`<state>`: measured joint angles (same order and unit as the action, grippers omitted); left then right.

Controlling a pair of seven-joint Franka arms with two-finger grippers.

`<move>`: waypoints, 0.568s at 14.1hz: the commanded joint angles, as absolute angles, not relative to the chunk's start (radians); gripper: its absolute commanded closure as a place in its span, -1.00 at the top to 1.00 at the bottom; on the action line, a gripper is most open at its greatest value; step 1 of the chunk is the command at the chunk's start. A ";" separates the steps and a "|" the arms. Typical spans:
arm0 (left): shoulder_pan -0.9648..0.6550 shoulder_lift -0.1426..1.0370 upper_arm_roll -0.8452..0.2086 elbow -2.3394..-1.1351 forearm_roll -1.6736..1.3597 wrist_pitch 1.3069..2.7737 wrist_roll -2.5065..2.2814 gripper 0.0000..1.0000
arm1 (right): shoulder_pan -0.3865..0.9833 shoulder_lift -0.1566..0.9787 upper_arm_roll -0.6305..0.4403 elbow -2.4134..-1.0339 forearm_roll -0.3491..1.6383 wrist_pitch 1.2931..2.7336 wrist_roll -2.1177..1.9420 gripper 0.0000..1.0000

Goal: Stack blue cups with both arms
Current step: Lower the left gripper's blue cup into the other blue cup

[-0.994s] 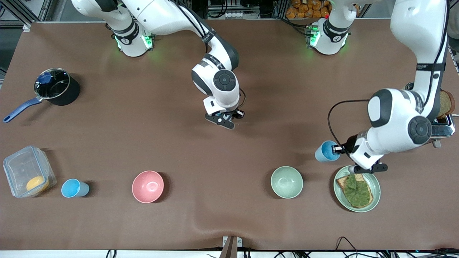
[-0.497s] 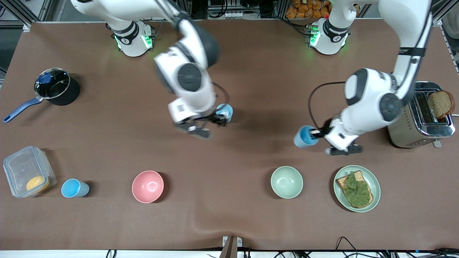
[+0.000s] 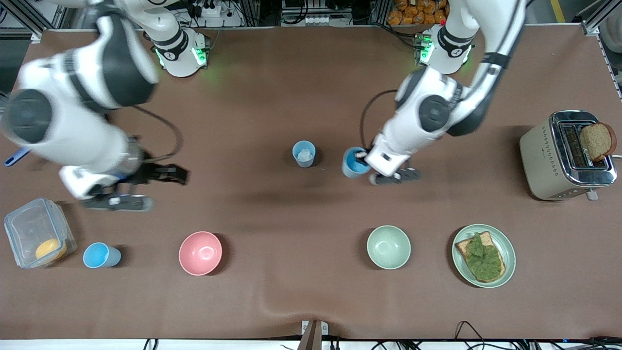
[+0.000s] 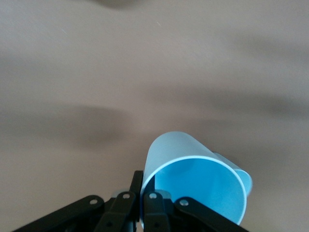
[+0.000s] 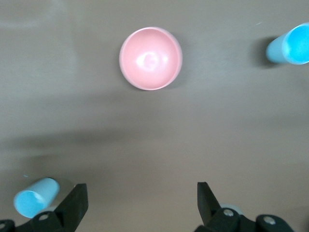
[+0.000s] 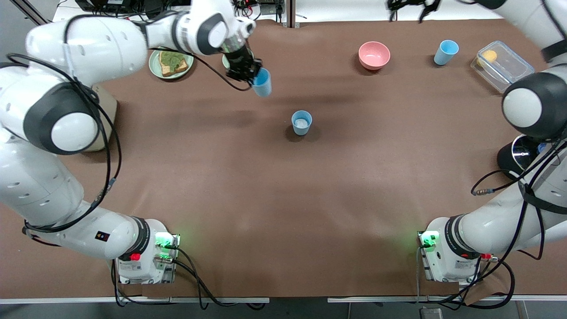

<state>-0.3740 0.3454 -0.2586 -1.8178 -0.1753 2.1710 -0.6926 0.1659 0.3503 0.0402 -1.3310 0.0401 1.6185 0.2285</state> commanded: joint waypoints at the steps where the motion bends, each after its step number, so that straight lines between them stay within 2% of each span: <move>1: -0.461 0.431 -0.250 -1.718 -0.129 2.172 -0.820 -1.00 | 0.088 0.273 0.061 -1.362 0.044 1.568 0.117 1.00; 6: -0.549 0.508 -0.249 -1.654 -0.112 2.172 -0.933 -1.00 | 0.086 0.238 0.064 -1.378 0.023 1.554 0.095 1.00; 8: -0.558 0.515 -0.249 -1.641 -0.112 2.174 -0.939 -1.00 | 0.084 0.189 0.067 -1.445 0.023 1.555 0.098 1.00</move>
<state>-0.5445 0.4953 -0.2566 -1.6841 -0.1371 2.1775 -0.9088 0.0883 0.2603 0.0586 -1.3491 0.0355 1.5441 0.1029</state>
